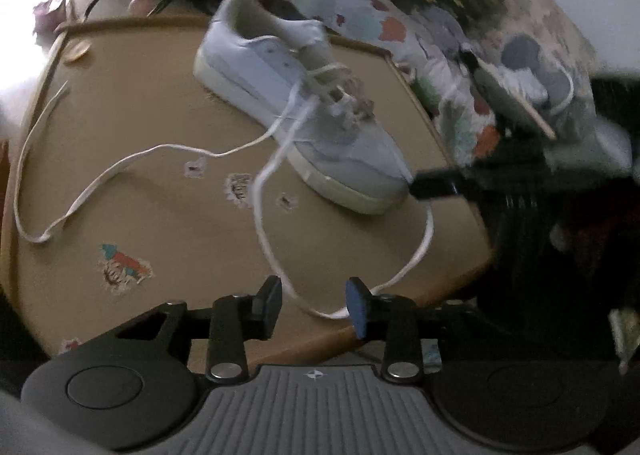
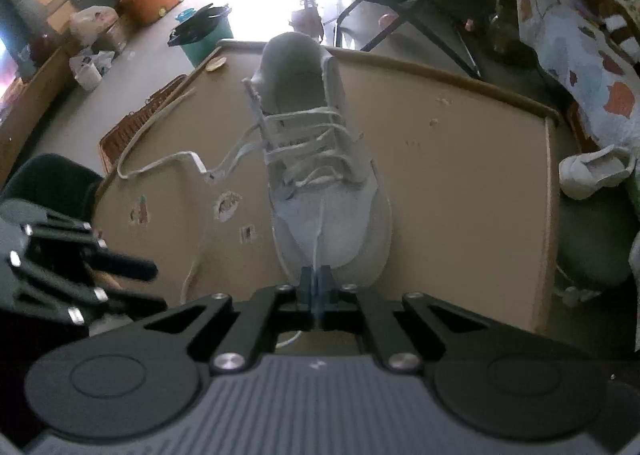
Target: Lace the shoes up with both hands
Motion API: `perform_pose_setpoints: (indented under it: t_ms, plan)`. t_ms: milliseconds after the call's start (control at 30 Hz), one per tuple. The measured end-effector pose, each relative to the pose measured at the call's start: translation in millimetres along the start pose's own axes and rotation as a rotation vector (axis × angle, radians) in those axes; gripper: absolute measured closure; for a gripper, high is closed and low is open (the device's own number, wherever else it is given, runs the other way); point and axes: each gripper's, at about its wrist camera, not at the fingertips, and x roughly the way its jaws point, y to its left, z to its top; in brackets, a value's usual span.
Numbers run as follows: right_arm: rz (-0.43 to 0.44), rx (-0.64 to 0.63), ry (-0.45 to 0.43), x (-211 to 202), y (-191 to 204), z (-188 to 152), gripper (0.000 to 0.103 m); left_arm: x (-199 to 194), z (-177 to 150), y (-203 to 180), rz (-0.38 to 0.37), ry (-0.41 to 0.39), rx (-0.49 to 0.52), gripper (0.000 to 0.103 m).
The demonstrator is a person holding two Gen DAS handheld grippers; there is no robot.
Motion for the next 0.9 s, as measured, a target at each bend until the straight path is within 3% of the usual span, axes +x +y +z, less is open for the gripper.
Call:
perform_pose_setpoints:
  t_ms: [133,300,400,533,900]
  plan:
    - [-0.026,-0.083,-0.013,-2.5,10.4,-4.9,0.101,-6.2,4.2,21.6,-0.018,-0.065,-0.235,0.065]
    - [-0.016,-0.136,-0.033,-6.2,19.5,-8.2,0.101,6.9,4.2,35.6,-0.188,-0.082,-0.569,0.065]
    - [-0.004,-0.168,-0.051,-14.0,26.8,-8.2,0.101,23.9,3.6,31.5,-0.275,-0.069,-0.694,0.065]
    - [0.021,-0.187,-0.056,-24.0,34.0,-6.9,0.101,34.8,3.9,24.5,-0.290,-0.110,-0.756,0.065]
    - [0.087,-0.168,-0.026,-25.5,46.8,-9.0,0.101,32.8,3.7,0.1,-0.333,-0.107,-0.726,0.072]
